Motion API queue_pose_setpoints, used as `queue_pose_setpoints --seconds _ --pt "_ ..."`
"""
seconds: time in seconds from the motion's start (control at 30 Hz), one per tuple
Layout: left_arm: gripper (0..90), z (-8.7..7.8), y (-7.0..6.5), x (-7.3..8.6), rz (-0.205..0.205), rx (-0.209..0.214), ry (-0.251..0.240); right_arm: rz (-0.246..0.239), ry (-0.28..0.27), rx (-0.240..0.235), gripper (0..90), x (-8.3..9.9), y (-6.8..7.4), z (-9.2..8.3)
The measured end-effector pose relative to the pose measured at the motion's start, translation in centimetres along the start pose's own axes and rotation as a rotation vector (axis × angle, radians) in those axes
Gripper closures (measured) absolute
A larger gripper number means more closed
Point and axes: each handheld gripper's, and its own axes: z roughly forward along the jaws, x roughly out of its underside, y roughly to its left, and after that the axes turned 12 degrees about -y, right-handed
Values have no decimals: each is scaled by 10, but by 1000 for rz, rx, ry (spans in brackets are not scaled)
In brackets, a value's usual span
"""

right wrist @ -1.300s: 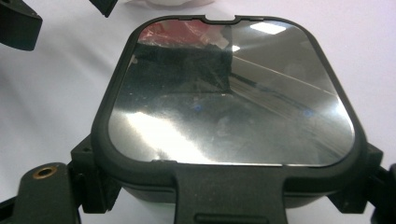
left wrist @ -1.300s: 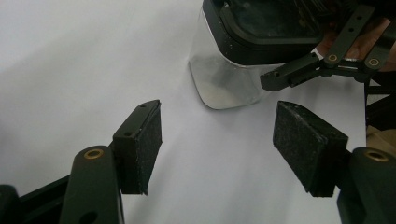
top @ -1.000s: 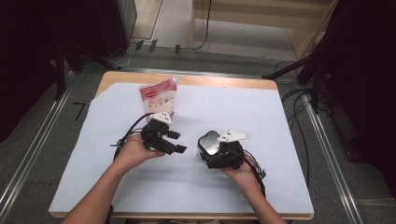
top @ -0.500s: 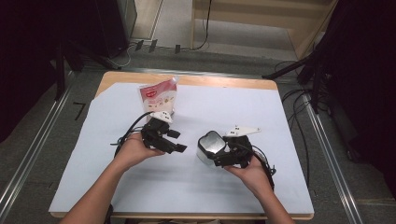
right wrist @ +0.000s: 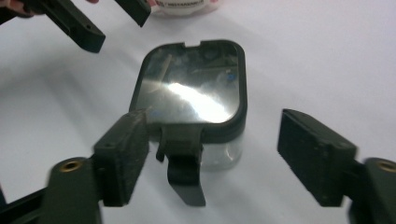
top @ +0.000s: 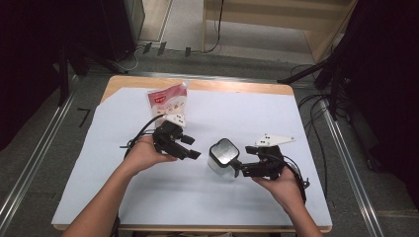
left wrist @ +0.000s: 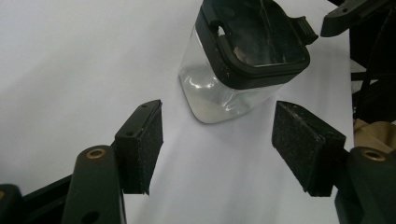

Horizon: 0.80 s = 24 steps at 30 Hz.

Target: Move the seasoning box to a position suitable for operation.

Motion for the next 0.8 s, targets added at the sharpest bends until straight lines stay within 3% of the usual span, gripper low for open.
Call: queue_pose_setpoints --seconds 0.03,0.17,0.2,0.3,0.33,0.37,0.43,0.57,0.8 --pt "348 0 1 -5 -5 15 -2 13 7 -8 390 2 -2 -4" --pt "343 0 5 -10 -11 11 -14 17 4 -8 486 5 -2 -8" --pt "343 2 5 -11 -6 7 -7 12 -3 -2 594 8 -1 -10" --pt "343 3 5 -9 10 12 -4 3 -9 1 666 10 2 -13" --pt "351 6 6 -6 -14 26 9 -14 -10 -2 741 13 5 -14" --pt "351 6 6 -6 -14 26 9 -14 -10 -2 741 13 5 -14" --pt "350 9 9 -5 -63 52 33 -11 -13 -19 803 15 7 -16" --pt "332 14 8 -2 -48 55 20 -3 -16 -39 900 20 13 -21" --pt "323 17 6 -3 -22 56 31 -17 -10 -46 900 23 21 -19"
